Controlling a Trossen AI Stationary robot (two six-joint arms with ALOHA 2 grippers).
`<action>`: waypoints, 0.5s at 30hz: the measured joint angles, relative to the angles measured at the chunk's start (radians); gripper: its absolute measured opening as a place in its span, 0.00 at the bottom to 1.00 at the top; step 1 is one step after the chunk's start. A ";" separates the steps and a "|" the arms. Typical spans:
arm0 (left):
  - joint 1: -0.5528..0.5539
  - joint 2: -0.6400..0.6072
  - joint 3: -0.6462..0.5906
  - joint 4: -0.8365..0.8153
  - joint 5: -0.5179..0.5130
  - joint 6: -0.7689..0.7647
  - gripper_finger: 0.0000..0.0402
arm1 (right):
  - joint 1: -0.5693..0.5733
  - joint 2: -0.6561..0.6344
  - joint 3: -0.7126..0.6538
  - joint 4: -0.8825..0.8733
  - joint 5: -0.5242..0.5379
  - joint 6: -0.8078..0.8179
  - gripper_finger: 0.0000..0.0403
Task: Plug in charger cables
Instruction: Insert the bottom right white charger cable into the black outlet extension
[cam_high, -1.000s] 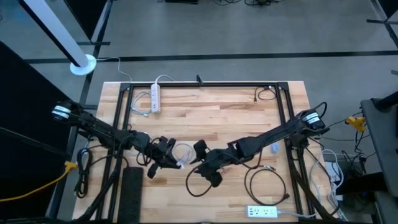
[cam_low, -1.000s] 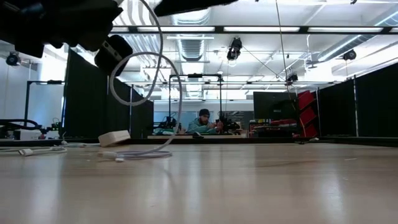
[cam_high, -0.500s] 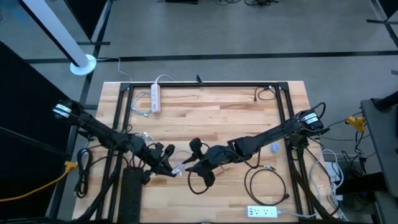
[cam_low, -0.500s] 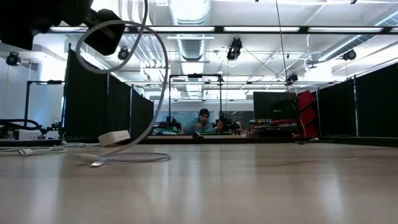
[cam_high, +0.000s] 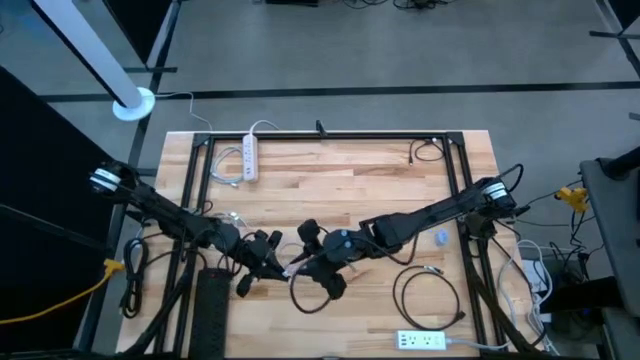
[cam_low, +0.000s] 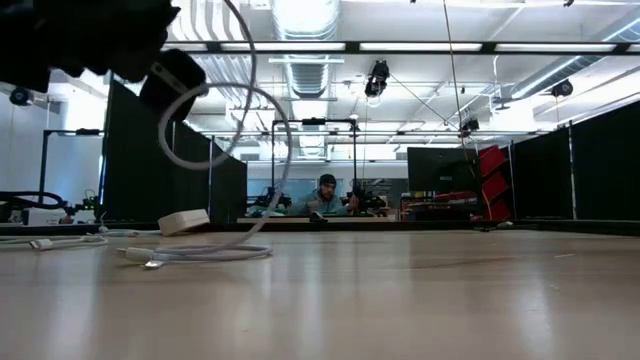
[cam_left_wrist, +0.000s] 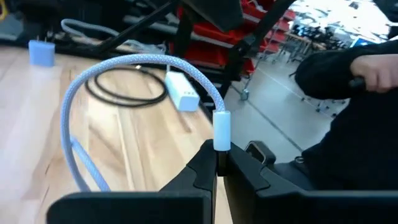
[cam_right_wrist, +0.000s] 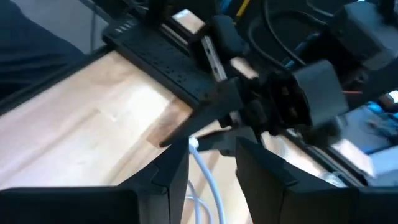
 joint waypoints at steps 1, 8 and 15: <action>0.000 0.013 0.000 0.004 -0.001 -0.008 0.02 | -0.004 0.007 0.005 -0.006 -0.028 0.000 0.30; 0.000 0.076 0.004 0.087 -0.001 -0.006 0.02 | -0.017 0.031 0.010 -0.031 -0.089 -0.002 0.31; 0.000 0.108 0.004 0.131 -0.002 0.011 0.02 | -0.020 0.039 0.009 -0.031 -0.098 -0.011 0.27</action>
